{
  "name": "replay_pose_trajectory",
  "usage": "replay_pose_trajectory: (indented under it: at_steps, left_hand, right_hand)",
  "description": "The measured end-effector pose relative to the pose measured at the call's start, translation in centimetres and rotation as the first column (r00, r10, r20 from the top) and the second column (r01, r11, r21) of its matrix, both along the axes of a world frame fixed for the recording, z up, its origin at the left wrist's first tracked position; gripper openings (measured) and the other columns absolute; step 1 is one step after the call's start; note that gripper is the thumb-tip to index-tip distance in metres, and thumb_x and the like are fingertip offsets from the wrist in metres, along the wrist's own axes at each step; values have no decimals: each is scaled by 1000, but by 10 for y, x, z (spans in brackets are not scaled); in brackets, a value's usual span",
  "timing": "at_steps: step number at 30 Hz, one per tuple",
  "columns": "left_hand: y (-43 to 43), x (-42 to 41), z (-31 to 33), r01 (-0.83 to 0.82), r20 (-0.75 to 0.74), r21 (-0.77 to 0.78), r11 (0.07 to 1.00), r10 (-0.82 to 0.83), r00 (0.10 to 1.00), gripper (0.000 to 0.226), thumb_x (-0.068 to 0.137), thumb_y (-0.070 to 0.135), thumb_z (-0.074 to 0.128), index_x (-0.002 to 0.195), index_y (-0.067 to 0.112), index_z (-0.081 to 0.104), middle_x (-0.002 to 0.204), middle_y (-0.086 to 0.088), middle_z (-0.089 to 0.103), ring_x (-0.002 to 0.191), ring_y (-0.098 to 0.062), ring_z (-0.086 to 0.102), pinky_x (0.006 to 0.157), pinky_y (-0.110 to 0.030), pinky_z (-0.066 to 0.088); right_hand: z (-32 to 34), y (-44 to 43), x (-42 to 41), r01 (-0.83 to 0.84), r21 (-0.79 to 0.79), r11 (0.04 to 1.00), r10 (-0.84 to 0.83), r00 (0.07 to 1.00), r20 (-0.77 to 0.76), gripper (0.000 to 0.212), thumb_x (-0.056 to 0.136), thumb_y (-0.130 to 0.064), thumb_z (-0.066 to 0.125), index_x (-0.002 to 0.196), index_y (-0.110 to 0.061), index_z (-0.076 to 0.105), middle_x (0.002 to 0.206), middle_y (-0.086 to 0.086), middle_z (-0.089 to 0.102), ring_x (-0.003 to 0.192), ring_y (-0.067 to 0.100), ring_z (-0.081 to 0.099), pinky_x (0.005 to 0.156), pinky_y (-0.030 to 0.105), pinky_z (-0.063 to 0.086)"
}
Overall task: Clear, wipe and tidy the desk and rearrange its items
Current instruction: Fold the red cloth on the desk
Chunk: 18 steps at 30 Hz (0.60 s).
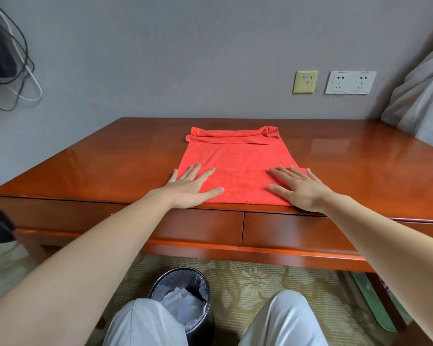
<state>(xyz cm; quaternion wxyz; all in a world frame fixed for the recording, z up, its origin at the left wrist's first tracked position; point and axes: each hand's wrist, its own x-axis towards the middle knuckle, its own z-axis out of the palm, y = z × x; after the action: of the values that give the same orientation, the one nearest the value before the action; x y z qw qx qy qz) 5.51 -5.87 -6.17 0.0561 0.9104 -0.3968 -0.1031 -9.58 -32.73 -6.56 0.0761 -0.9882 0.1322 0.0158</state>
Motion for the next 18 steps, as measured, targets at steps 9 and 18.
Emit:
replay_pose_trajectory:
  at_steps: [9,18]
  left_hand:
    - [61,15,31,60,41,-106,993,-56,998,57,88,58,60,139,32,52,141,8,42,133,-11,38,113,-33,31]
    - [80,-7,44,98,187,15,995,-99,977,31,93,26,63,124,31,61,121,10,56,113,-11,54,98,-32,46]
  right_hand:
    - [22,-13,-29,-80,-80,994,93,980,177,56,85,-64,56,132,-34,55,142,-8,52,133,20,45,110,40,34]
    - [41,-14,-66,-96,-283,954,106,994,18,22,80,-32,62,102,-35,59,98,-10,49,99,18,48,82,31,40]
